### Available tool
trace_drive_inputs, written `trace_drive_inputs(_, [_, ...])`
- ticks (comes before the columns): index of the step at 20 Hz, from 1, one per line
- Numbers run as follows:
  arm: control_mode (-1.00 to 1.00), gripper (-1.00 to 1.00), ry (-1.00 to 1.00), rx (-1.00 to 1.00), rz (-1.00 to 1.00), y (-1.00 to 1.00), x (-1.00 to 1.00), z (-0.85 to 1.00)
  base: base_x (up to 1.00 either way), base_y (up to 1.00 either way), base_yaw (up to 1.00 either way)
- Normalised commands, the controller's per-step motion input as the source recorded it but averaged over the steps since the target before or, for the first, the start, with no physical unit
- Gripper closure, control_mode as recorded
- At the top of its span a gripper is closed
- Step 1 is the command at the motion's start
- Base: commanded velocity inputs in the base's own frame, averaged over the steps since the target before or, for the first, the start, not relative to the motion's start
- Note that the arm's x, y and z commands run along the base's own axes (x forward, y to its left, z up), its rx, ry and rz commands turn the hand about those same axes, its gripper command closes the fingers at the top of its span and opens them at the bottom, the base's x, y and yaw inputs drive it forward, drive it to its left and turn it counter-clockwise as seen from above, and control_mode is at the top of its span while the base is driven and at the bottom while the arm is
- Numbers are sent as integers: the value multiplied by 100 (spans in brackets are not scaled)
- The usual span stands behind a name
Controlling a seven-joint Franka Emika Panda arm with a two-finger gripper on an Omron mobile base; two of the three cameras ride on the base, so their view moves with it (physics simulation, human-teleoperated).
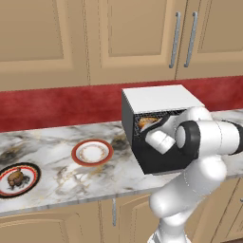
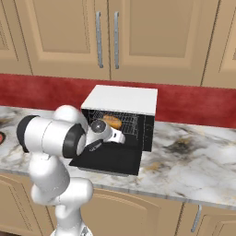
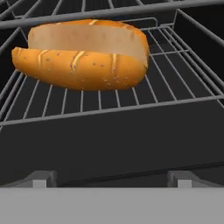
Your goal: Open the toaster oven door. Place the hotdog bun on the bottom rack in the toaster oven and place the chicken drumstick on the top rack.
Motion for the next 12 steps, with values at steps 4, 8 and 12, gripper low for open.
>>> trace_drive_inputs(4, [-100, -100, 4, 0, 5, -18, -23, 62, 0, 0, 0])
trace_drive_inputs(8, [-100, -100, 9, 0, 10, -13, -15, 71, 0, 0, 0])
trace_drive_inputs(12, [-100, -100, 18, -2, 17, -7, -2, 81, 0, 0, 0])
